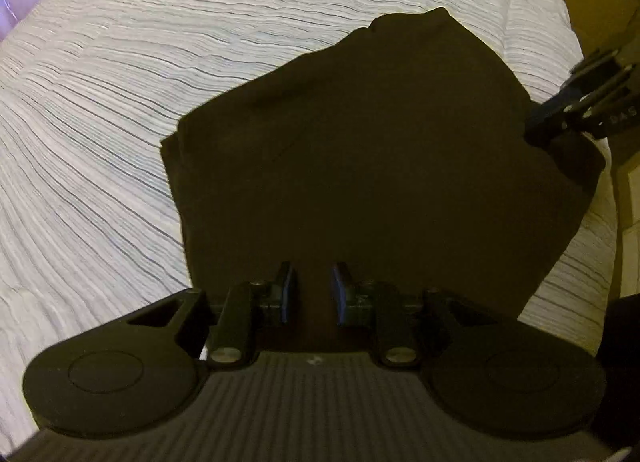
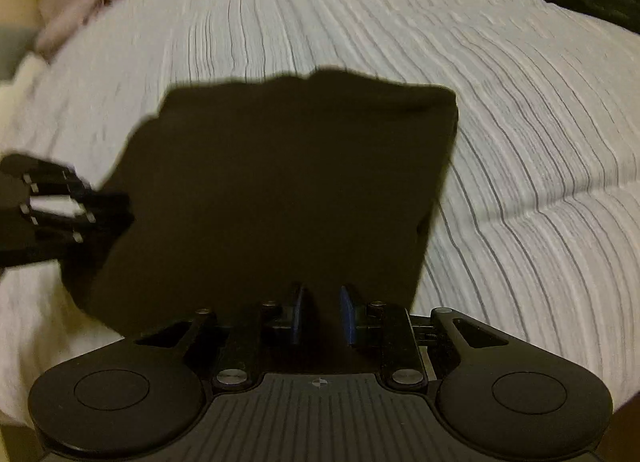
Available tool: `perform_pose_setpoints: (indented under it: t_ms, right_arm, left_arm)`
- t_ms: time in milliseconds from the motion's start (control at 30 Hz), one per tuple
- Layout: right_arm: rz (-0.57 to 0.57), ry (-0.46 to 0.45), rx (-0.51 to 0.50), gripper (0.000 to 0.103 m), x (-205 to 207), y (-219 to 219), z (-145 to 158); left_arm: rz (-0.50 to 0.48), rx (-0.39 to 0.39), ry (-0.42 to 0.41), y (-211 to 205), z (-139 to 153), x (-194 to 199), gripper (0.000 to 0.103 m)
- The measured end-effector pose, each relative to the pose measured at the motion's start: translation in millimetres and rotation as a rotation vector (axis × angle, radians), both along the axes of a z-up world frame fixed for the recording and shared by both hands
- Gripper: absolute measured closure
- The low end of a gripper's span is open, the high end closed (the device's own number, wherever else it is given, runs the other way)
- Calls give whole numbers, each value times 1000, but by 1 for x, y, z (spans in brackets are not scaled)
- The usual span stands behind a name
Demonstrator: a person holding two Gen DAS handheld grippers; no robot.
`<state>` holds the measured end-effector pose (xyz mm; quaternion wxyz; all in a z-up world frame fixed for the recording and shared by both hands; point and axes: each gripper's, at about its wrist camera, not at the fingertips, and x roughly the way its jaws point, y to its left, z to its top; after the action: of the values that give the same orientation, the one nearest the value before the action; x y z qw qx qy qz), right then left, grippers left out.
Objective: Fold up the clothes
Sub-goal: 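Grasp the folded sweater end with the left gripper while the right gripper grasps it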
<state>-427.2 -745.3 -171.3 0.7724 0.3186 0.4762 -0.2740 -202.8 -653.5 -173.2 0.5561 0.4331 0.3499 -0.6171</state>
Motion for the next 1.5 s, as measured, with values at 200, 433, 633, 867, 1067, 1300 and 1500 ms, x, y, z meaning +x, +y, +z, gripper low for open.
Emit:
perform_pose_setpoints:
  t_ms: [200,433,633,867,1067,1300,1500]
  right_arm:
    - [21,-4,-58,43,0,10,35]
    - [80,-14,16,31,16,27,42]
    - [155,-7,22,31,18,32,50]
    - [195,14,-9,31,22,42,48]
    - [261,85,-99,31,19,75,42]
    - [512,252,-361,31,25,128,12]
    - [601,288,-500,31,36,135,-15]
  left_arm:
    - [-4,34,-57,11,16,-2,85]
    - [59,87,-92,15,27,-9,85]
    - [105,65,-85,15,39,-13,84]
    - [81,55,-80,26,38,-15,83]
    - [-144,-36,-190,66,42,-36,61]
    - [-542,-175,-419,117,6,-85,36]
    - [-642,-219,-548,114,-32,-105,34]
